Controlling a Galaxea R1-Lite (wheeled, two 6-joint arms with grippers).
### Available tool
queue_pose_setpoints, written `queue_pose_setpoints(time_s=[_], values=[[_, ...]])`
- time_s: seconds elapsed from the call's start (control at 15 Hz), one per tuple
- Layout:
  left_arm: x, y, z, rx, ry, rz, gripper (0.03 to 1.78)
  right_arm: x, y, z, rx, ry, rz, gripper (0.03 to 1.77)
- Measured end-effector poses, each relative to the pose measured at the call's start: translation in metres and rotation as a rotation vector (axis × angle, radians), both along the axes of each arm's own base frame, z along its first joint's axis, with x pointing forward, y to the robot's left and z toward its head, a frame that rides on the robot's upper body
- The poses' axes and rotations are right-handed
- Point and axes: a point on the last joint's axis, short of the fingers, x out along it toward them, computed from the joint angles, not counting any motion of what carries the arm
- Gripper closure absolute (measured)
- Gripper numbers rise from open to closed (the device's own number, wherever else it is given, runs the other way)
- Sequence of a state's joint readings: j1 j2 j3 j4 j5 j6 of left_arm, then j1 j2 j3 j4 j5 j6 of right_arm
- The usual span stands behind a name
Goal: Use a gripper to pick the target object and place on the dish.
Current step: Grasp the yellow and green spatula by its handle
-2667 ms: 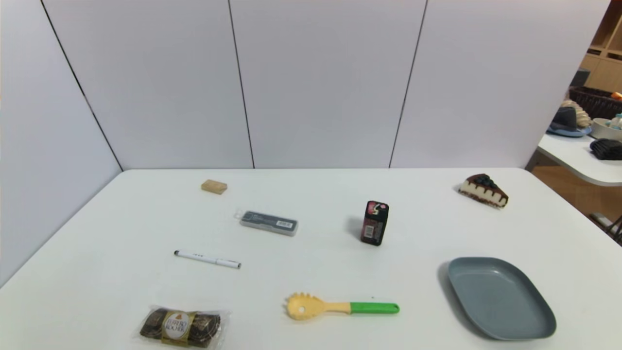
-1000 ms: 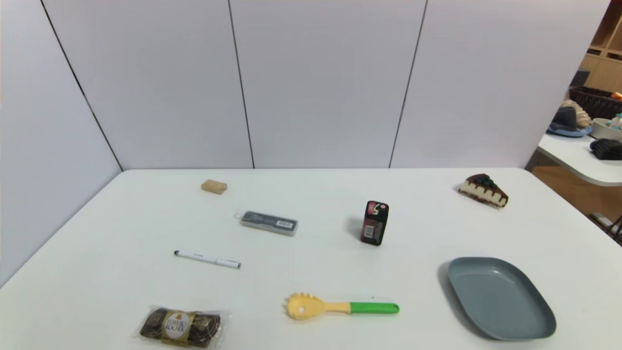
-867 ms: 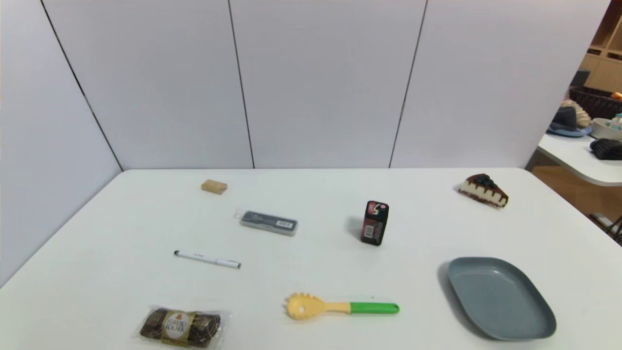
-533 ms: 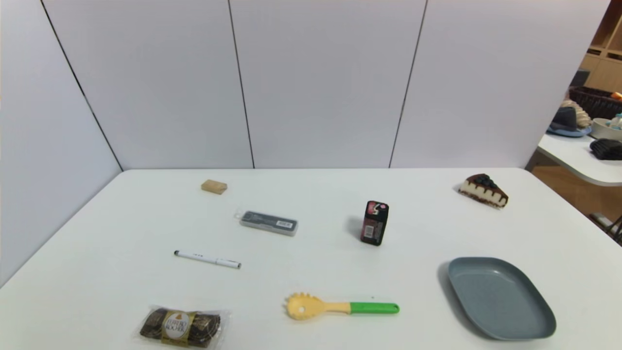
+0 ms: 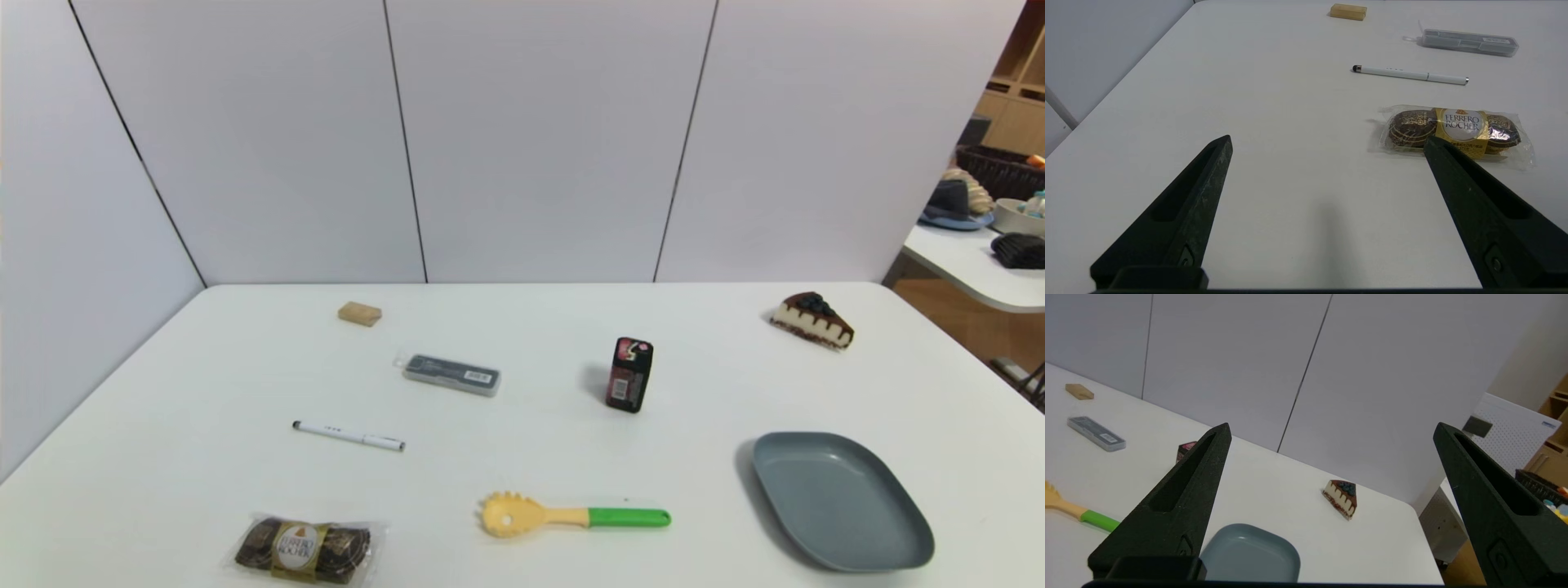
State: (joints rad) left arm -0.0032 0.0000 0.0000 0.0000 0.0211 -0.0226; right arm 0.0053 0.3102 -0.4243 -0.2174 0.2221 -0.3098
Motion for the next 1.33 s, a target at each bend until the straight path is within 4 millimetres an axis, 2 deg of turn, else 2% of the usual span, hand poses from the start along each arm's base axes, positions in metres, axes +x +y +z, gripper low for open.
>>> queue_pose_setpoints(time_s=[0.27, 0.73, 0.87, 1.07, 1.33], values=[[0.0, 0.0, 0.0, 0.0, 0.0, 0.0, 0.12, 0.035, 0.004, 0.028, -0.129, 0.078, 0.138, 0.09], [0.0, 0.0, 0.0, 0.0, 0.0, 0.0, 0.12, 0.1, 0.018, 0.057, -0.243, 0.209, 0.408, 0.09], [0.0, 0.0, 0.0, 0.0, 0.0, 0.0, 0.12, 0.117, 0.027, 0.059, -0.274, 0.263, 0.472, 0.09], [0.0, 0.0, 0.0, 0.0, 0.0, 0.0, 0.12, 0.14, 0.041, 0.05, -0.298, 0.391, 0.527, 0.09], [0.0, 0.0, 0.0, 0.0, 0.0, 0.0, 0.12, 0.154, 0.065, 0.045, -0.353, 0.548, 0.627, 0.09]])
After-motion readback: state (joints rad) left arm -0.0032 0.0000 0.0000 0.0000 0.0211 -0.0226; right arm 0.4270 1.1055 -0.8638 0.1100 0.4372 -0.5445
